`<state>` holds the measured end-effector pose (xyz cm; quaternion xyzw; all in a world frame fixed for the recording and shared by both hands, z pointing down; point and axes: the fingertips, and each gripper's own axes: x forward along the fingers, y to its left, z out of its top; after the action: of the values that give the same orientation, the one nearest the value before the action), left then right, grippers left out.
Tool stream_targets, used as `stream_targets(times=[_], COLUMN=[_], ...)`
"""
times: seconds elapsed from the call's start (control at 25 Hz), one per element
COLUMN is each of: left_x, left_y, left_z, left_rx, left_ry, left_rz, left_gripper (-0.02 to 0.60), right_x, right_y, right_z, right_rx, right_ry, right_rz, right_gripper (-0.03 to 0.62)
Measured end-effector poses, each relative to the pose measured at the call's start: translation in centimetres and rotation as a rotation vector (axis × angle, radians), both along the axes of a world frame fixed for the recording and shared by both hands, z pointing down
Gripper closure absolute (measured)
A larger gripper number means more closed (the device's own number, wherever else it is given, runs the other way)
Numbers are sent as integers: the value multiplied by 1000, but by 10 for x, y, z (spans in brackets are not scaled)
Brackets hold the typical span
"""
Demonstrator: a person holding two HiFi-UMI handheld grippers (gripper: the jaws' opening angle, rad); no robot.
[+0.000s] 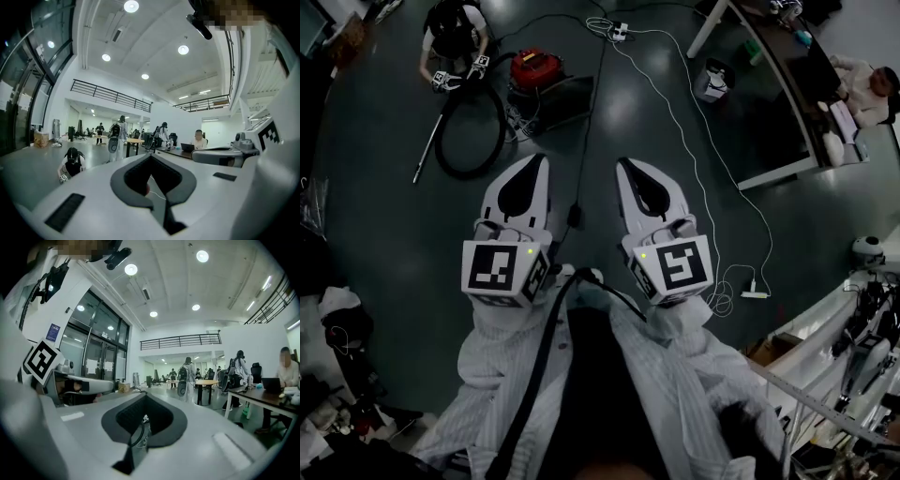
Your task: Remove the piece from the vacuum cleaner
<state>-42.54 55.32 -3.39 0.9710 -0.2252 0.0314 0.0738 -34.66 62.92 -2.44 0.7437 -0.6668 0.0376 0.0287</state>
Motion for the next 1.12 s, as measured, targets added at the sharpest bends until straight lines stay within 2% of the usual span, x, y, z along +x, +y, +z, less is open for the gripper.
stream_targets(times=[0.28,0.48,0.64,0.8,0.96,1.12], left_x=[18,51,89,141,185,214], left_y=[-16,-50,-110,-184,-258,-321], left_z=[10,23,36,34,34,55], left_rx=[0,-8,1,31,23,-8], left_ry=[-18,-48,-52,-59,-57,-103], left_rz=[-44,-60,-70,-81,-103,-158], left_gripper=[578,578,578,578,578,578], right_x=[36,77,114,167,219,263], right_y=[2,-26,-85,-161,-237,-305], right_z=[11,30,44,45,39,54], right_rx=[0,-36,-27,-20,-11,-40], right_ry=[-6,-47,-41,-28,1,-7], right_rz=[34,59,29,14,-19,-65], right_gripper=[592,592,592,592,592,592])
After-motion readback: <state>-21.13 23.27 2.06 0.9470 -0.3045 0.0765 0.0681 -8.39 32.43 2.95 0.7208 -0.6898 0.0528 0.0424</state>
